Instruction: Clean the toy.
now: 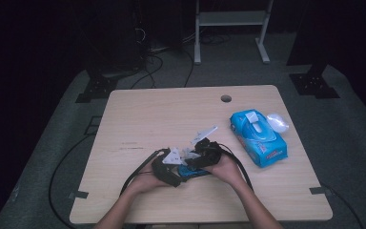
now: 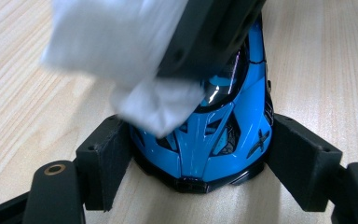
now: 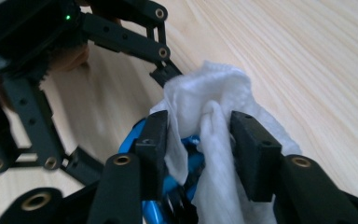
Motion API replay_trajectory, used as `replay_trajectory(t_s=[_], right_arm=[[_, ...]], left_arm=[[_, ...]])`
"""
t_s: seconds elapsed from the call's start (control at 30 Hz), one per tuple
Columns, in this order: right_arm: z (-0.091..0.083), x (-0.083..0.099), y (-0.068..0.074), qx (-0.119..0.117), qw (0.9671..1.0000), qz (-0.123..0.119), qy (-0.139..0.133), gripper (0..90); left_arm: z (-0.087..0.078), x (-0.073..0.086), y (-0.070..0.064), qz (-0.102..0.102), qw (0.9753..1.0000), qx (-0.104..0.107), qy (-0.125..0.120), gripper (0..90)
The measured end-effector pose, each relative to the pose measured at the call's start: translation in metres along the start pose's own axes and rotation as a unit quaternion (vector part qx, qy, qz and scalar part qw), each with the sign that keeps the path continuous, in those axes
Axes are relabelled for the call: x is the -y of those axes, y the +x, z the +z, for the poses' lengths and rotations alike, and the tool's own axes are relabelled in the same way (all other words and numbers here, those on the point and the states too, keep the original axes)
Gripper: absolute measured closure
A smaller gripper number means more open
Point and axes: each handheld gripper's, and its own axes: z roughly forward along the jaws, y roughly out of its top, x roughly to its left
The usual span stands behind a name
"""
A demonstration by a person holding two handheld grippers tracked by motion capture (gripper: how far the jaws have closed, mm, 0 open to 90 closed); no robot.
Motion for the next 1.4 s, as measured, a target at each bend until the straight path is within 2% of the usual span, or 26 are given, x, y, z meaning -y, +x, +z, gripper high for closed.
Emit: replay_trajectory(t_s=[0.1,0.2,0.33,0.43,0.5,0.57,0.6,0.67,0.73,0.8,0.83,0.87,0.93,1.07,1.13,1.17,1.2,1.27,1.4], right_arm=[[0.006,-0.002,0.005,0.017,0.9998,-0.007,-0.006,66.3],[0.011,0.0,0.009,0.045,0.9986,-0.028,-0.003,79.9],[0.003,0.003,0.006,0.067,0.9969,-0.041,0.005,83.4],[-0.007,0.011,-0.003,0.072,0.997,-0.027,0.006,83.7],[-0.016,0.018,-0.011,0.073,0.9973,-0.008,0.004,83.8],[-0.019,0.02,-0.015,0.074,0.9972,-0.003,0.007,83.8],[-0.023,0.024,-0.02,0.066,0.9978,0.01,0.0,83.7],[-0.022,0.022,-0.018,0.057,0.9983,0.014,-0.007,83.7],[-0.017,0.018,-0.013,0.032,0.9992,0.014,-0.021,83.8],[-0.009,0.013,-0.006,0.017,0.9997,0.002,-0.019,83.7],[-0.009,0.013,-0.006,0.017,0.9997,0.002,-0.019,83.7],[-0.003,0.01,-0.001,0.018,0.9998,-0.009,-0.006,83.7],[-0.004,0.01,-0.002,0.019,0.9998,-0.008,-0.003,83.7],[-0.015,0.018,-0.017,0.042,0.999,0.013,-0.001,83.8],[-0.021,0.024,-0.025,0.064,0.9978,0.011,0.011,83.9],[-0.021,0.024,-0.025,0.064,0.9978,0.011,0.011,83.9],[-0.028,0.031,-0.03,0.053,0.9982,0.029,-0.002,83.9],[-0.031,0.033,-0.028,0.052,0.9981,0.032,-0.009,83.9],[-0.034,0.035,-0.023,0.05,0.9986,0.017,-0.005,83.9]], left_arm=[[0.0,0.0,0.0,-0.002,1.0,0.0,-0.002,25.1],[0.0,0.001,0.0,-0.004,1.0,0.001,-0.004,25.1],[0.0,0.0,0.0,-0.005,1.0,0.0,-0.003,25.1],[0.0,0.0,0.0,0.0,1.0,-0.001,0.001,25.1],[0.0,0.0,0.0,-0.004,1.0,0.0,-0.002,25.1],[0.001,0.0,0.0,-0.003,1.0,0.0,-0.002,25.2],[0.001,-0.001,0.0,-0.003,1.0,0.0,-0.003,25.2],[0.001,0.0,0.0,-0.003,1.0,-0.001,-0.002,25.2],[0.001,0.0,0.0,-0.001,1.0,-0.002,-0.001,25.2],[0.0,0.0,0.0,-0.001,1.0,-0.002,-0.001,25.2],[0.0,0.0,0.0,-0.001,1.0,-0.002,-0.001,25.2],[0.0,0.0,0.0,-0.002,1.0,-0.002,-0.002,25.2],[0.0,0.0,0.0,-0.002,1.0,-0.003,-0.001,25.2],[0.0,0.0,0.0,-0.003,1.0,-0.002,-0.001,25.2],[0.0,0.0,0.0,-0.002,1.0,-0.002,0.0,25.2],[0.0,0.0,0.0,-0.003,1.0,-0.002,-0.002,25.2],[0.0,0.0,0.0,-0.004,1.0,-0.002,-0.002,25.2],[0.0,0.0,0.0,-0.004,1.0,-0.001,-0.001,25.2],[0.0,0.001,0.0,-0.004,1.0,-0.002,-0.002,25.3]])
